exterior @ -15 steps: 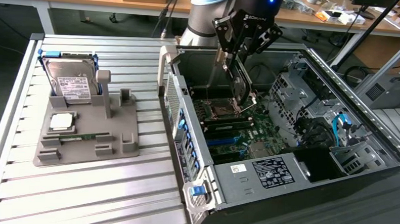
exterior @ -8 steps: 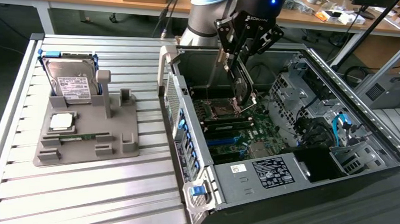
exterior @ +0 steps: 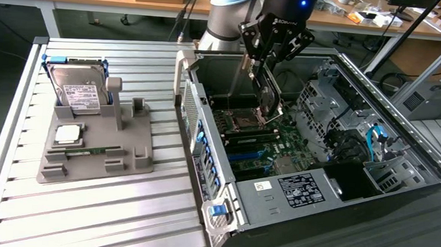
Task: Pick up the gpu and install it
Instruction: 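Pick up the gpu and move the gpu toward the slot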
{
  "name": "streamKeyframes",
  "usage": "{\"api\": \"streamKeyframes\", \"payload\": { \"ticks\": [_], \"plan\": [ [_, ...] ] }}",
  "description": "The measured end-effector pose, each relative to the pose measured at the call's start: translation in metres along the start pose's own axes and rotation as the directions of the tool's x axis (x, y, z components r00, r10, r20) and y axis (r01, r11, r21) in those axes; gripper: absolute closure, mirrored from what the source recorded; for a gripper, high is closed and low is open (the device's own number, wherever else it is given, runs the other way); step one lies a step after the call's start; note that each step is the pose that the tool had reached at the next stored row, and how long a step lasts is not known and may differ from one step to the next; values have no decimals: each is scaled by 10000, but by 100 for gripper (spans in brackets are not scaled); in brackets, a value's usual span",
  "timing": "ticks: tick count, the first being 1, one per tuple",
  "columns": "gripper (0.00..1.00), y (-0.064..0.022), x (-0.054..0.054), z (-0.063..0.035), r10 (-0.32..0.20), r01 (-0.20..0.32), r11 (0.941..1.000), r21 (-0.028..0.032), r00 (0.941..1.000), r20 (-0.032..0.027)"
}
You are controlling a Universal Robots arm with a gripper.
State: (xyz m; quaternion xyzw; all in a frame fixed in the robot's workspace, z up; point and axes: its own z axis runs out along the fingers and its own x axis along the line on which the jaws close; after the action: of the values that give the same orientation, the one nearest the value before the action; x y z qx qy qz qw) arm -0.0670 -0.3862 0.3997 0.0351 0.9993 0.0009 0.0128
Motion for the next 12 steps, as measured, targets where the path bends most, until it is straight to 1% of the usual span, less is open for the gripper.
{"api": "streamKeyframes", "payload": {
  "ticks": [7, 10, 12],
  "plan": [
    [73, 3, -42, 19, -1, 1, 10000, 18, 10000, 2],
    [73, 4, -61, 32, -1, 1, 10000, 35, 10000, 3],
    [73, 6, -81, 45, -2, 2, 10000, 57, 10000, 3]
  ]
}}
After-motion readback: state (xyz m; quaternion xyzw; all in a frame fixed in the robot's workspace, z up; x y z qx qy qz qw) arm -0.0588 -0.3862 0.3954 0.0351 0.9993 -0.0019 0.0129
